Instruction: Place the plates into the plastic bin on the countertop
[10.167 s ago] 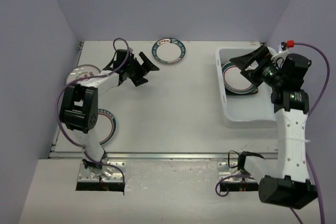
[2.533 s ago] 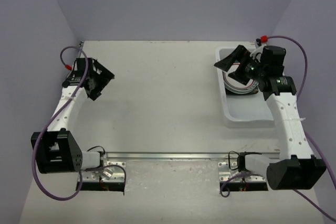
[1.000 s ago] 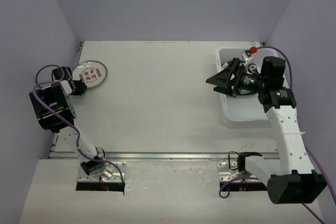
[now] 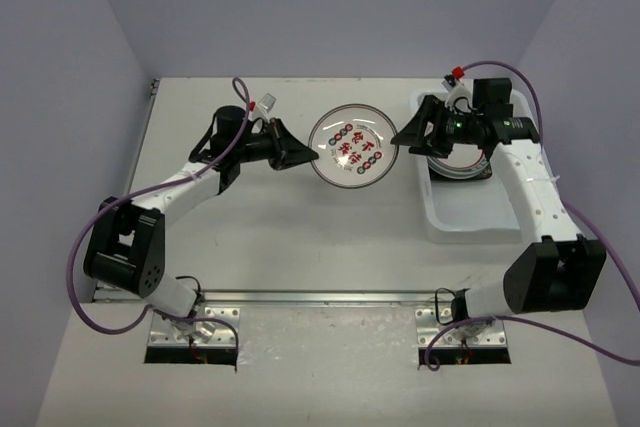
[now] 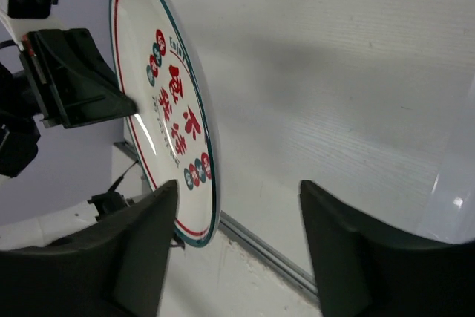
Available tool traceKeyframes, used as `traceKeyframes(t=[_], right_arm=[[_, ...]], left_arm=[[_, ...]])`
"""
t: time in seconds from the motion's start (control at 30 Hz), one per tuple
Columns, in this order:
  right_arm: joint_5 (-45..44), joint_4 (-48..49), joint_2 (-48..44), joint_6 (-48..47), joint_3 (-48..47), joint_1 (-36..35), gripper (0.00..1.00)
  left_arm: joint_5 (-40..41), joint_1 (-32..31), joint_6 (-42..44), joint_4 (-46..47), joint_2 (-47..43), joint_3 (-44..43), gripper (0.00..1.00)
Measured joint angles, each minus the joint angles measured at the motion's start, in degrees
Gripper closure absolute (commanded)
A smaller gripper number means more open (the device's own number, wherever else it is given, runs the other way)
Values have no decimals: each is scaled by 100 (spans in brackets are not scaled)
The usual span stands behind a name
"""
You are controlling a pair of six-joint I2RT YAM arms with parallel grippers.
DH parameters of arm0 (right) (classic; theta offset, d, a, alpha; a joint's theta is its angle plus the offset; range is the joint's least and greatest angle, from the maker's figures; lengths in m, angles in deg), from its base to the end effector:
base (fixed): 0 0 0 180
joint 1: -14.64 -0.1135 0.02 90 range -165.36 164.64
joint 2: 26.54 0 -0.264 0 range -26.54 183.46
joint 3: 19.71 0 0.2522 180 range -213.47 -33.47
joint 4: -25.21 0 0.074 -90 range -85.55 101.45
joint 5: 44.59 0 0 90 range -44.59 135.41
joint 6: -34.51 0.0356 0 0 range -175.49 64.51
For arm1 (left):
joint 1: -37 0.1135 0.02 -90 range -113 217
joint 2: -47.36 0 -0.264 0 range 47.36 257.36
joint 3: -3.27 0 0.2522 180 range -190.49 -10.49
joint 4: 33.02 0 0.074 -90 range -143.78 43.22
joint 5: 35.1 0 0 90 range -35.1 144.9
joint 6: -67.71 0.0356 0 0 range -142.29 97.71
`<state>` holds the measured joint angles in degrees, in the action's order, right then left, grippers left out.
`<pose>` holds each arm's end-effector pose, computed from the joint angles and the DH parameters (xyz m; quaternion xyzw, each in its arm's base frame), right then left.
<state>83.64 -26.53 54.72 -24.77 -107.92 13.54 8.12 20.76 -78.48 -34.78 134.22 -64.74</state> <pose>0.3021 0.0278 0.3331 0.1013 0.8755 0.3903 0.2664 0.3156 -0.1190 0.2610 -0.0454 0.7864 -0.5720 0.2287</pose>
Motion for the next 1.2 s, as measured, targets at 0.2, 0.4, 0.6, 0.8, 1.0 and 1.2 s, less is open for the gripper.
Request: traceKeyframes(t=[0.2,0.4,0.6,0.8,1.0,1.2], right_arm=[[437,381,-39,166,406,-19,57],[726,875,-100,609,789,-39,100],[503,1247,-430,1252,1316,413,100],[-675,1344,-1269,2300,2316,2106,100],[-1878,1254,-1431,2868,2457,2931,100],[-2369,1986,-697,3532,2540,3159,95]], left_arm=[[-210,-22,-177,-30,-12,-126,100],[-309,-135,-244,-104,-12,-355,50],[-126,-146,327,-1181,-11,-1114,0],[1586,-124,1640,-3309,-235,-2461,0],[2141,-1,2366,-4274,-690,-2326,0],[2184,14,2702,-4656,-904,-1704,0]])
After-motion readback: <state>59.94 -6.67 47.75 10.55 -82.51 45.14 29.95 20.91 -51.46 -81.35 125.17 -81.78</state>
